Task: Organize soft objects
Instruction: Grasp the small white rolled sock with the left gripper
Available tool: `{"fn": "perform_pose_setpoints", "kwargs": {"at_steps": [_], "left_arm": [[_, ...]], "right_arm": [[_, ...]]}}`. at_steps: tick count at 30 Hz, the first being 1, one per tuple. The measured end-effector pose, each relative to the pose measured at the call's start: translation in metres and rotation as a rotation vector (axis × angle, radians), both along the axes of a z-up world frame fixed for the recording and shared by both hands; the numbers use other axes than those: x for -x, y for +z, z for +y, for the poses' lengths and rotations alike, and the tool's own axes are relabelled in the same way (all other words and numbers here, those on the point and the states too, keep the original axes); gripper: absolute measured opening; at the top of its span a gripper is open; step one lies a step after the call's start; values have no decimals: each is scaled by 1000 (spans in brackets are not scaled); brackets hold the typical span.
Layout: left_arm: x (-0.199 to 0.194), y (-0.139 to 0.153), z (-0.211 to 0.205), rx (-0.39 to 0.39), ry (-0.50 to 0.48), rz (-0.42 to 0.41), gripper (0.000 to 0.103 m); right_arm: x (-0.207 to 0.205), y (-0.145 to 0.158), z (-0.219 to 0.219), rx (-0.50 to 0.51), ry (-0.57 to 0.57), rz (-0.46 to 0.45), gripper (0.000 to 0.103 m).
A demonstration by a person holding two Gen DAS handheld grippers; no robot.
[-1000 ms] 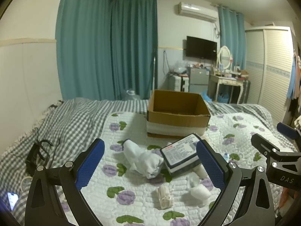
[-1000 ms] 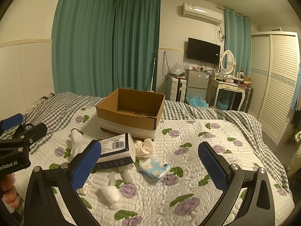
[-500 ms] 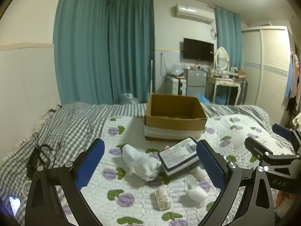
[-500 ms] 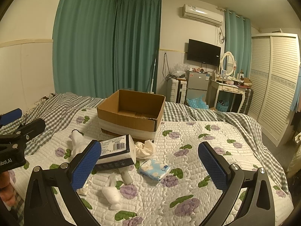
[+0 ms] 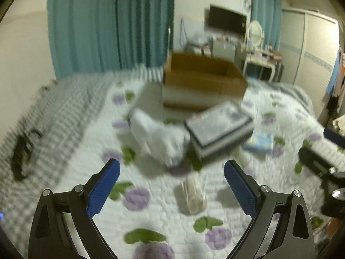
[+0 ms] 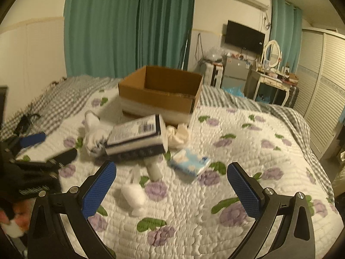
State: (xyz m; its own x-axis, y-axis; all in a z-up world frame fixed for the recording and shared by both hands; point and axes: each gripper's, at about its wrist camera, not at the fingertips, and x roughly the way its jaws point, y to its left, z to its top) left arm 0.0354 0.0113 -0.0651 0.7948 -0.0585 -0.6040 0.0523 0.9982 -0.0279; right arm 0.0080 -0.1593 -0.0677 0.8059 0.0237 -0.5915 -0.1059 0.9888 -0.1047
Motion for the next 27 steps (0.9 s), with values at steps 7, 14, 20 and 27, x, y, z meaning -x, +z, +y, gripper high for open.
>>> {"fn": "perform_pose_setpoints", "kwargs": {"at_steps": [7, 14, 20, 27], "left_arm": [[-23, -62, -11, 31, -48, 170, 83], [-42, -92, -24, 40, -111, 260, 42], [-40, -88, -21, 42, -139, 252, 33], [-35, -72, 1, 72, -117, 206, 31]], "right_arm": [[-21, -31, 5, -7, -6, 118, 102], [-37, -50, 12, -10, -13, 190, 100], [-50, -64, 18, -39, 5, 251, 90], [-62, -89, 38, -30, 66, 325, 76]]}}
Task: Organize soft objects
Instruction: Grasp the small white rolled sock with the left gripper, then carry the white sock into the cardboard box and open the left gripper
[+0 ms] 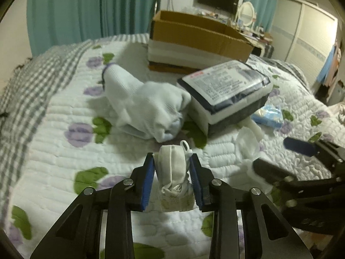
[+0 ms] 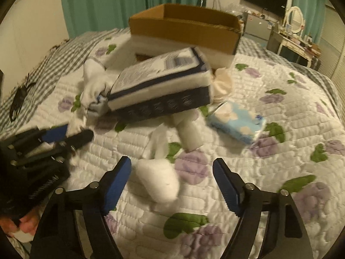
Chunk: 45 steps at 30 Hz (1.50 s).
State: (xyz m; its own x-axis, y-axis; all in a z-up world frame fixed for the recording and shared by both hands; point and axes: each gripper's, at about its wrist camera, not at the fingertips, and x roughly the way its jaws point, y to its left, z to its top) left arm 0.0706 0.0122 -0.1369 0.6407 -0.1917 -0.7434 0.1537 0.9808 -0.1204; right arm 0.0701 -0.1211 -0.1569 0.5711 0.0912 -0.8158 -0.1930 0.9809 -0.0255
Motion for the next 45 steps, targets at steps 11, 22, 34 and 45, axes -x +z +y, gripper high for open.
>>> {"fn": "perform_pose_setpoints", "kwargs": {"at_steps": [11, 22, 34, 45], "left_arm": [[-3, 1, 4, -4, -9, 11, 31], [15, 58, 5, -5, -21, -70, 31], [-18, 180, 0, -48, -91, -319, 31], [-149, 172, -35, -133, -111, -311, 31]], "right_arm": [[6, -7, 22, 31, 95, 34, 32], [27, 46, 28, 79, 138, -79, 31], [-25, 205, 6, 103, 179, -306, 31], [-184, 182, -32, 11, 124, -280, 31]]}}
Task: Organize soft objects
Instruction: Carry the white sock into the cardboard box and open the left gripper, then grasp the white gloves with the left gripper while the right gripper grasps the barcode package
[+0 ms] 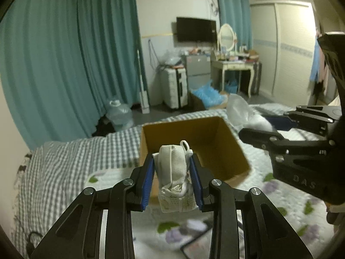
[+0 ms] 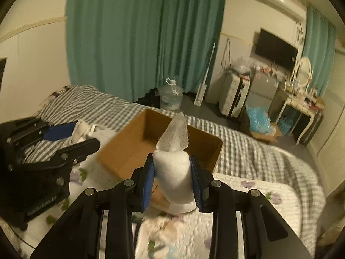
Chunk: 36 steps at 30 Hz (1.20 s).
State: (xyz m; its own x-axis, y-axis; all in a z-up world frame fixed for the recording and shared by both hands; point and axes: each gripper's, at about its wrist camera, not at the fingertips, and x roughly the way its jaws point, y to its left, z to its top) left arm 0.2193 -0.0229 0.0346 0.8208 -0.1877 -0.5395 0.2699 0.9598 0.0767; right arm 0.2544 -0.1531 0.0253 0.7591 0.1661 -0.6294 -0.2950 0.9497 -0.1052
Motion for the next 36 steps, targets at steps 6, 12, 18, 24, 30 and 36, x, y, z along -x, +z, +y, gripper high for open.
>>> {"fn": "perform_pose_setpoints", "kwargs": {"at_steps": [6, 12, 18, 24, 30, 36], "left_arm": [[-60, -48, -17, -28, 7, 61, 31], [-94, -84, -29, -42, 28, 106, 35], [-97, -79, -26, -12, 52, 85, 75], [-71, -37, -11, -19, 89, -4, 75], [-3, 26, 15, -3, 72, -136, 96], [75, 63, 45, 52, 103, -233, 97]], "right_arm": [[-57, -53, -14, -13, 10, 62, 31], [-73, -79, -30, -25, 14, 88, 33], [-65, -66, -41, -52, -5, 79, 73], [-26, -22, -35, -31, -9, 30, 82], [49, 45, -18, 33, -17, -79, 96], [133, 54, -5, 69, -25, -134, 101]]}}
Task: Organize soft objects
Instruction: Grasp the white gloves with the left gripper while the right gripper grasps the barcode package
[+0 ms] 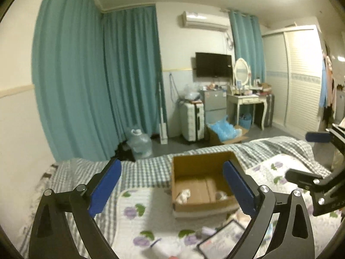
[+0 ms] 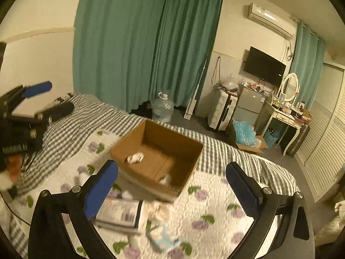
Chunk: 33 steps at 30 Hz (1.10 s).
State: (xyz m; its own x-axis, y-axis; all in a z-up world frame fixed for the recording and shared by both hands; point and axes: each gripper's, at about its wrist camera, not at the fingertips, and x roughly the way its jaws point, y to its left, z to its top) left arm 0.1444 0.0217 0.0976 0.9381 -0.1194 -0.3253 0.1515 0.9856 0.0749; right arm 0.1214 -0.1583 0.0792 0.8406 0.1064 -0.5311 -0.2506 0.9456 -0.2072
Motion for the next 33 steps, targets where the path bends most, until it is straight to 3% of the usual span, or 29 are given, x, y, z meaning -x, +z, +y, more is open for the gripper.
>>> {"fn": "perform_pose_setpoints", "kwargs": {"at_steps": [6, 12, 16, 20, 26, 29, 31, 33], "left_arm": [[34, -29, 23, -5, 20, 40, 97], [20, -106, 32, 27, 48, 202, 97], [16, -161, 32, 41, 34, 318, 97], [12, -196, 23, -5, 19, 386, 97], [7, -216, 19, -15, -50, 456, 97], [2, -224, 16, -9, -82, 495, 97], [-1, -228, 14, -14, -90, 509, 97], [-3, -231, 13, -20, -86, 516, 97]], "right_arm": [[25, -75, 13, -10, -34, 99, 101], [2, -133, 29, 31, -65, 161, 101], [-12, -160, 30, -2, -66, 240, 101], [-29, -186, 26, -42, -88, 317, 101], [-47, -211, 21, -89, -108, 363, 100], [-49, -215, 31, -71, -76, 369, 88], [-49, -217, 36, -80, -43, 385, 68], [-48, -217, 40, -69, -36, 386, 66]]}}
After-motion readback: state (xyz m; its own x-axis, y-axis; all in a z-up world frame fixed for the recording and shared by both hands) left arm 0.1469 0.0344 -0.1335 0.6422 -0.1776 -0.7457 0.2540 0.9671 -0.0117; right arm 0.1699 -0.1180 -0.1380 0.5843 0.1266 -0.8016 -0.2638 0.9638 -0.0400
